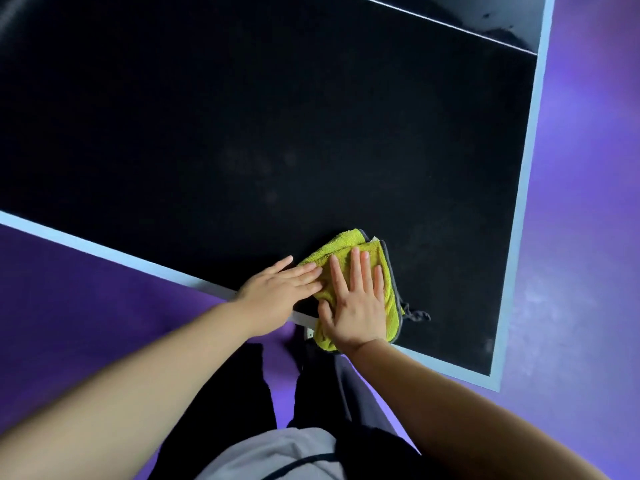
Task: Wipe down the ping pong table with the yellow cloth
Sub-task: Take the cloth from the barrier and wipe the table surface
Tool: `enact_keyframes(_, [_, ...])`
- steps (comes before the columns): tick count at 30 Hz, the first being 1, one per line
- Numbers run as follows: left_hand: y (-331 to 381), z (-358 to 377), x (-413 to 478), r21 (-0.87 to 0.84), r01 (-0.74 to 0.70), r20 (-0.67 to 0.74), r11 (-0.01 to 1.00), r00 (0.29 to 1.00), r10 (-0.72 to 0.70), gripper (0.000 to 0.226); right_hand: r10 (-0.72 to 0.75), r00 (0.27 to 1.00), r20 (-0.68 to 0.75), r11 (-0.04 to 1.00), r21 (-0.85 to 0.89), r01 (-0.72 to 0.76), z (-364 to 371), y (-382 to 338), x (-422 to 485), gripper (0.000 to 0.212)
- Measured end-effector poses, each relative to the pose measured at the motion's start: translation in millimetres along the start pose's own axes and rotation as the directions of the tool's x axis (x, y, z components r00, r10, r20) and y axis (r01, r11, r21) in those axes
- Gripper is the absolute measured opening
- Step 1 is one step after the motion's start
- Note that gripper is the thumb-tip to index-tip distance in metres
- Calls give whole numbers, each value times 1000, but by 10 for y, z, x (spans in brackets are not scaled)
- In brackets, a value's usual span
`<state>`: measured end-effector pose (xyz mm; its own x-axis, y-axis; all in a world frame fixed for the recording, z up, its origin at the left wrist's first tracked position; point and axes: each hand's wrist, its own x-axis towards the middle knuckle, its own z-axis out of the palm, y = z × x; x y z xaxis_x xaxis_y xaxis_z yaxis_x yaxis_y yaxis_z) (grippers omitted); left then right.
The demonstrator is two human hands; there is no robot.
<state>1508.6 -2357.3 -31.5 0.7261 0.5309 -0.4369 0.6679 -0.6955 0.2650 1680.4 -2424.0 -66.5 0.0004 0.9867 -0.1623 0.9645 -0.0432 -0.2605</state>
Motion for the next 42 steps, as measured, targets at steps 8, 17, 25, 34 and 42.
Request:
enact_keyframes(8, [-1064,80,-614,-132,31,-144,991,988,-50,68,-59,998,12,998,1,59,243,-1086,521,79])
enact_keyframes(17, [-2598,-28,-1490,-78,40,-102,996,994,-48,62,-14,1000,-5,1000,19,15,551,-2738,1125,80])
enact_keyframes(25, [-3840,-143,-2235,-60,75,-87,995,993,-80,66,-8,1000,-12,1000,8,8,808,-4154,1659,77])
enact_keyframes(34, [-4925,-108,-2847,-201,131,-172,971,971,-167,66,-165,982,88,984,-55,171,1018,-5165,2279,79])
enact_keyframes(42, [-5751,12,-3469,-300,206,-343,931,888,-307,65,-334,931,148,939,-27,342,1140,-6123,2823,76])
